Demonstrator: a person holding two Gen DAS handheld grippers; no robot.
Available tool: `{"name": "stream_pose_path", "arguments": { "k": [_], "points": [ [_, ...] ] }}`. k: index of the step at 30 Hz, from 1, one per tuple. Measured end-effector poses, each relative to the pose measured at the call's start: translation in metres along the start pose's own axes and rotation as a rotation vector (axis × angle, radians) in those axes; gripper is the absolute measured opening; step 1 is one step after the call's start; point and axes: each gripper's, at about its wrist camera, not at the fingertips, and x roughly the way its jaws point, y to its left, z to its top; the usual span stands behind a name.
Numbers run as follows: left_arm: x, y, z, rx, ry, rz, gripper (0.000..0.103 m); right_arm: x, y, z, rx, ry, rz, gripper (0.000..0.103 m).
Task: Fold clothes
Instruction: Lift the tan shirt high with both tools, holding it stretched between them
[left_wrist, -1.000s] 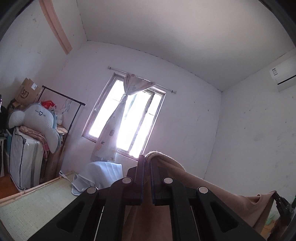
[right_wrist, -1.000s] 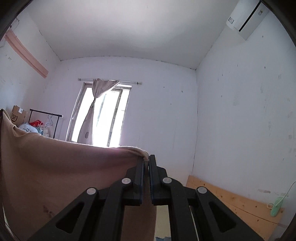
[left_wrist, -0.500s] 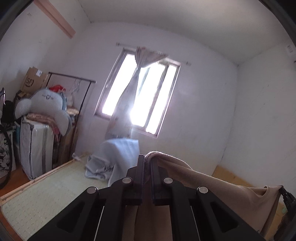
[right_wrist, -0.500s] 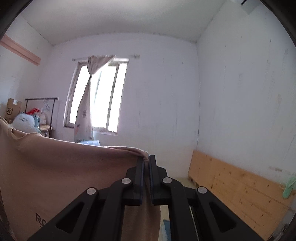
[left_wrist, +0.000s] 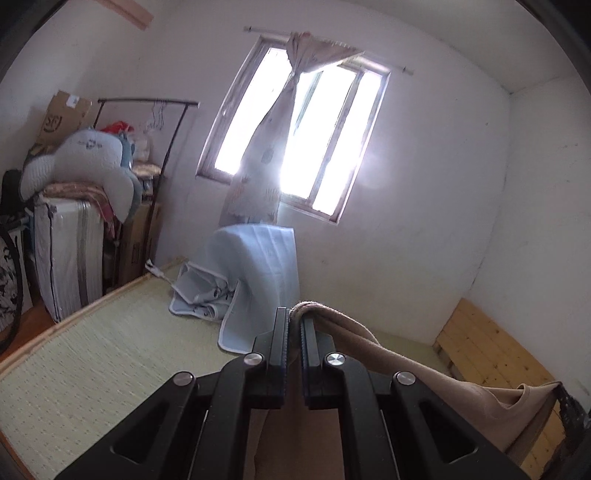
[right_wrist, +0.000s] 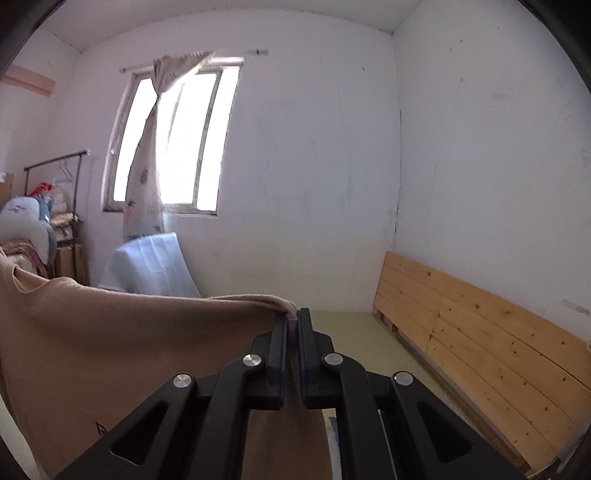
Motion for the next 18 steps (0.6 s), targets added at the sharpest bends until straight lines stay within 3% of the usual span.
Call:
{"name": "stream_pose_path", "arguments": {
  "k": [5, 18],
  "points": [
    [0.074, -0.006, -0.014, 0.012, 0.073, 0.042, 0.004, 0.076, 0.014, -0.021, -0.017, 0.091, 0.003, 0.003],
    [0.276, 0.030, -0.128, 0.048, 0.323, 0.200, 0.004, 0.285, 0.069, -0.153, -0.094, 0.342, 0.021, 0.004]
  ]
}}
